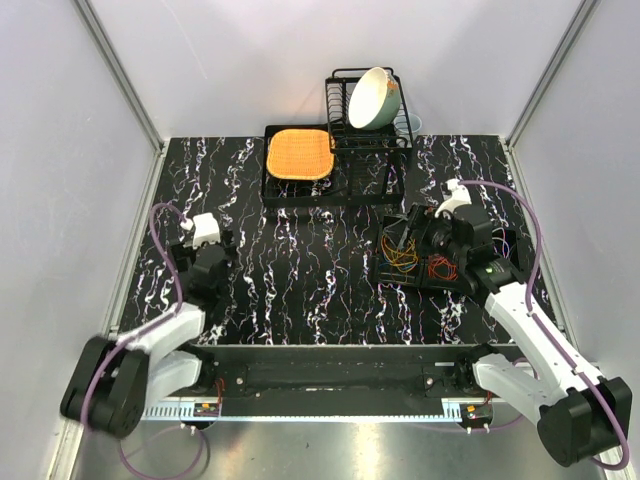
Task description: Untangle the cables
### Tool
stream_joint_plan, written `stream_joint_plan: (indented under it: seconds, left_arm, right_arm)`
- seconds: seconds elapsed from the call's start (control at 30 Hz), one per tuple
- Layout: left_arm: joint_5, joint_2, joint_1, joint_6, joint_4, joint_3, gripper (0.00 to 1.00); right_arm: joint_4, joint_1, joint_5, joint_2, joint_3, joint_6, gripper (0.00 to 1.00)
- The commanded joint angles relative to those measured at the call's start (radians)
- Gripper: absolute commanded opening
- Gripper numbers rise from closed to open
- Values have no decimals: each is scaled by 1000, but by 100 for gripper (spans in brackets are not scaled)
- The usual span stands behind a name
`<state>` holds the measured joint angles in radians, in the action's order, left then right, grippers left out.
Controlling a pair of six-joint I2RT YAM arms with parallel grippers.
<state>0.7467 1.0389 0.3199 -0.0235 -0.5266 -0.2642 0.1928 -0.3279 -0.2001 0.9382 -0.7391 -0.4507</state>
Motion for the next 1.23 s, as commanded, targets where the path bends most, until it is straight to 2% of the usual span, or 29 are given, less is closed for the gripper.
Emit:
stream_joint_plan:
  seconds: [0.0,0.07,0.13,0.2,0.27,0.33,0.4,0.47,0.7,0.8,0.97,1.1,1.2]
  left_arm:
    - [-205,186,-102,55,-491,56,99]
    - [-249,219,-105,91,-515,36,99]
    - [-302,312,-143,91,-672,60,99]
    - [-390,280,-197,30,-575,40,99]
    - [-374,350,-200,58,-730,86,99]
    - [-398,322,-205,27,-603,54,99]
    - [-403,340,-212,31,-644,62,99]
    - [-403,335,-212,27,-639,59,99]
    - [-403,340,-212,27,-651,59,99]
    - [-403,340,-212,28,-645,59,99]
    - [-403,340,-212,27,-647,59,99]
    - [-403,340,-212,27,-647,60,99]
    - [-403,340,-212,27,-647,59,99]
  right_arm:
    - [-36,0,-70,-25,4,3,89]
    - [-32,1,-78,-38,10,6,89]
    - [-30,0,-67,-47,27,7,89]
    - [-30,1,-58,-56,38,4,89]
    - [-32,0,-44,-58,43,6,89]
    - [-30,0,-35,-52,43,7,89]
    - [-24,0,-22,-53,37,10,90]
    - [-13,0,1,-62,32,-5,99]
    - [7,1,66,-105,49,-22,100]
    - [5,1,158,-145,72,-29,100]
    - [-19,0,226,-171,104,-55,100]
    - [-42,0,228,-170,98,-30,100]
    - [-18,0,295,-162,54,24,100]
